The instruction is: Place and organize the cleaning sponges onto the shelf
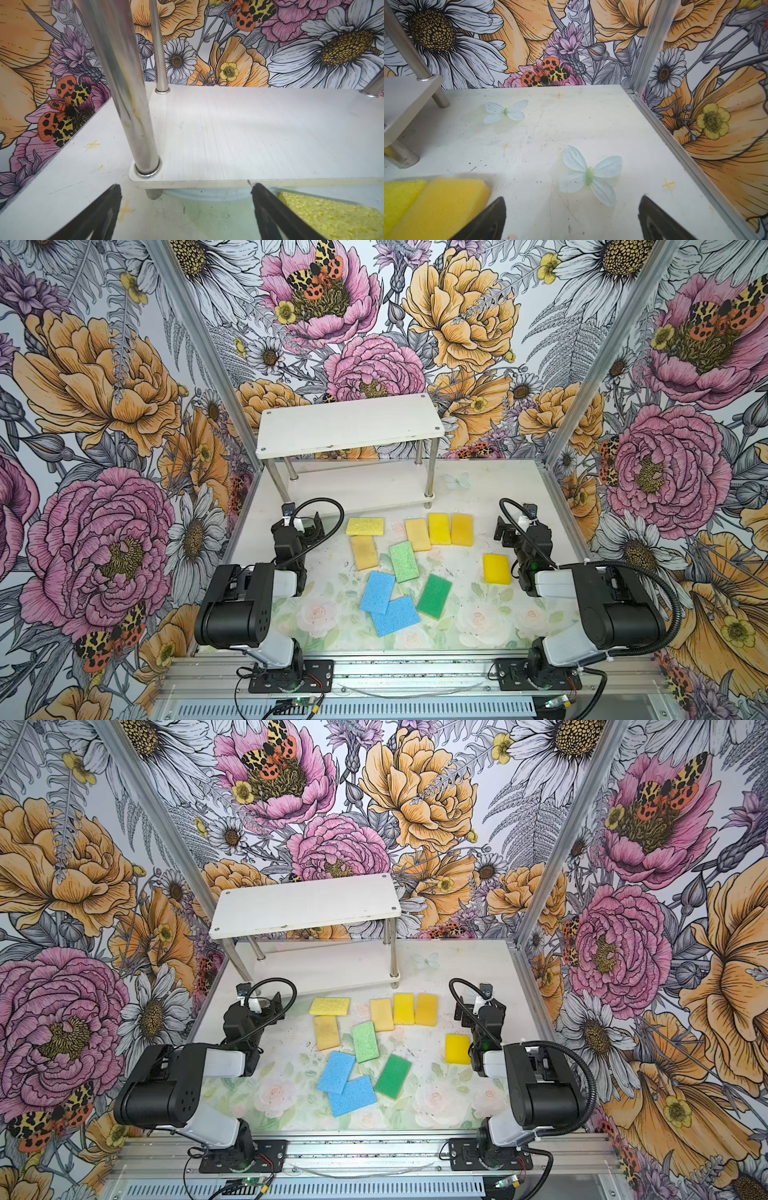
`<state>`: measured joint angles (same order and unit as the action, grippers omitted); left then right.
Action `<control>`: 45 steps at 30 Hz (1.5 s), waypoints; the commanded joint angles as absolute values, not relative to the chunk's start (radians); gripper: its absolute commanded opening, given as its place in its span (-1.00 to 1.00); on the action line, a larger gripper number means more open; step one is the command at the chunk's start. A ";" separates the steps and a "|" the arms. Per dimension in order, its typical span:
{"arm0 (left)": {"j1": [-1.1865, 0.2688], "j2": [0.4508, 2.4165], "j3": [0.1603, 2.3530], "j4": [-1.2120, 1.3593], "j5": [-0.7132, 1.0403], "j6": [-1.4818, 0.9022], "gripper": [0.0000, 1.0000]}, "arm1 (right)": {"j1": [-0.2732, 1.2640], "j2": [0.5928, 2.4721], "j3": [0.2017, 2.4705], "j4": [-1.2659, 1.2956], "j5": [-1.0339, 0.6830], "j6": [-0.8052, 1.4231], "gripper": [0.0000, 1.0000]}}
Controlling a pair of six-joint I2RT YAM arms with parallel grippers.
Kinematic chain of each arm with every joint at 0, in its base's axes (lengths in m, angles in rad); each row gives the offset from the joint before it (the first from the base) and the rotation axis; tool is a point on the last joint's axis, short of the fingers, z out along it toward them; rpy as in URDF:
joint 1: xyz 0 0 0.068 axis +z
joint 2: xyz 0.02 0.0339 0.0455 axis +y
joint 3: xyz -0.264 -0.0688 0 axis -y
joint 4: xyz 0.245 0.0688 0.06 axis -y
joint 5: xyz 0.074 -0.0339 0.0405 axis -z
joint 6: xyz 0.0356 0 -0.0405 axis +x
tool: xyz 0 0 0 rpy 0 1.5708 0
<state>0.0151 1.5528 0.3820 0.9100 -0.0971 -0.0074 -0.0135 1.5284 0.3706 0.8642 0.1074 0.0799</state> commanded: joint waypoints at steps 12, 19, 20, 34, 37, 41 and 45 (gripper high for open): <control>0.005 1.549 0.380 0.934 -0.112 0.005 0.98 | -0.012 1.537 0.391 0.871 0.092 0.069 0.99; 0.005 1.549 0.380 0.933 -0.112 0.005 0.97 | -0.014 1.539 0.392 0.872 0.097 0.073 0.99; 0.005 1.549 0.380 0.932 -0.111 0.005 0.98 | -0.013 1.539 0.393 0.870 0.098 0.076 0.99; -0.024 1.531 0.384 0.920 -0.237 0.000 0.98 | -0.018 1.483 0.373 0.860 0.210 0.123 0.99; -0.071 1.426 0.447 0.721 -0.414 0.002 0.98 | -0.017 1.377 0.406 0.703 0.277 0.141 0.99; -0.112 1.313 0.582 0.407 -0.586 -0.087 0.97 | -0.021 1.175 0.445 0.529 0.350 0.262 0.95; -0.106 1.206 0.674 0.092 -0.506 -0.270 0.97 | -0.022 1.049 0.551 0.234 0.314 0.378 0.91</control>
<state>-0.1101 1.2545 0.6327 0.3859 -0.4824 -0.1329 -0.0174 1.1057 0.4759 0.4690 0.2958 0.2577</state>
